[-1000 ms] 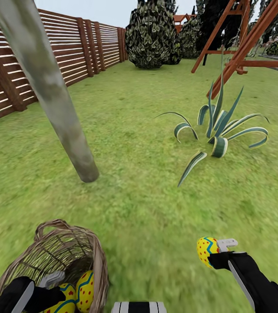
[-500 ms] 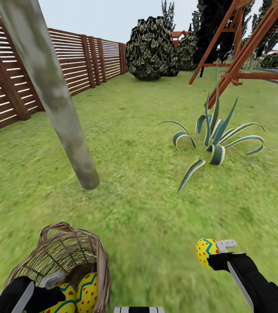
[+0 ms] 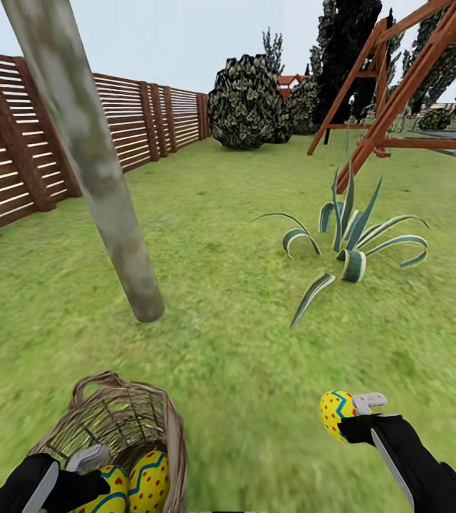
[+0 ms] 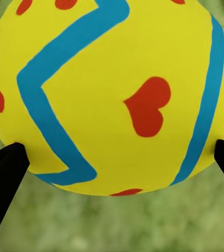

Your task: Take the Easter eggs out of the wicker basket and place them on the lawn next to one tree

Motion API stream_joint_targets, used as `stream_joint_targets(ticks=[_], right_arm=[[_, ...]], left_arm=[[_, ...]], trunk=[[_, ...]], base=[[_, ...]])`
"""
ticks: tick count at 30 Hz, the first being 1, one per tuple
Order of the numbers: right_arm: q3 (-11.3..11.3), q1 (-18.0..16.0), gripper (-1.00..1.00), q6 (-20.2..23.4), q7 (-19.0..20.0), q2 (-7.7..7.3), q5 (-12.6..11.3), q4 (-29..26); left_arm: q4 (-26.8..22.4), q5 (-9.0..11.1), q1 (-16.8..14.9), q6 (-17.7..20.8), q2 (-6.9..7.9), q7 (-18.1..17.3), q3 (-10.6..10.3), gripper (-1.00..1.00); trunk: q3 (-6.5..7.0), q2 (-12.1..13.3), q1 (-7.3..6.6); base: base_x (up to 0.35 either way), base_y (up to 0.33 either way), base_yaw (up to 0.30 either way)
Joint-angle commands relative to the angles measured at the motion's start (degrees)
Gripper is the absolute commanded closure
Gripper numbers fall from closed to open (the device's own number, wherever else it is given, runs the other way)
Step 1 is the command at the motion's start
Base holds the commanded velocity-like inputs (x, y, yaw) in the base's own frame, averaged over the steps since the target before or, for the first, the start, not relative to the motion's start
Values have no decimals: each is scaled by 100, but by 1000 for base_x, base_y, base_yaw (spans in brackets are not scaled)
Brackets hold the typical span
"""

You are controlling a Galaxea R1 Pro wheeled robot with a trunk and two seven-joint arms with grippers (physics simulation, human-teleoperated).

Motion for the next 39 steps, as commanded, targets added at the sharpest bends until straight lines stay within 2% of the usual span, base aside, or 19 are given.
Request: stream_joint_targets(ticks=[1, 19, 23, 39], right_arm=[[13, -4, 100, 26, 8, -1, -2, -5], [17, -2, 100, 26, 8, 3, -2, 1], [17, -2, 100, 26, 4, 44, -2, 2], [17, -2, 100, 26, 5, 46, -2, 19]], left_arm=[[-2, 14, -3, 32, -6, -46, 19, 100], [-5, 13, -4, 32, -12, -53, 10, 100], [-5, 13, -3, 32, -12, -53, 14, 100], [-1, 5, -3, 31, -28, -45, 10, 100]], trunk=[[18, 0, -4], [18, 0, -4], [18, 0, -4], [372, 21, -45]], base=[[0, 0, 0], [5, -42, 0], [1, -2, 0], [0, 0, 0]])
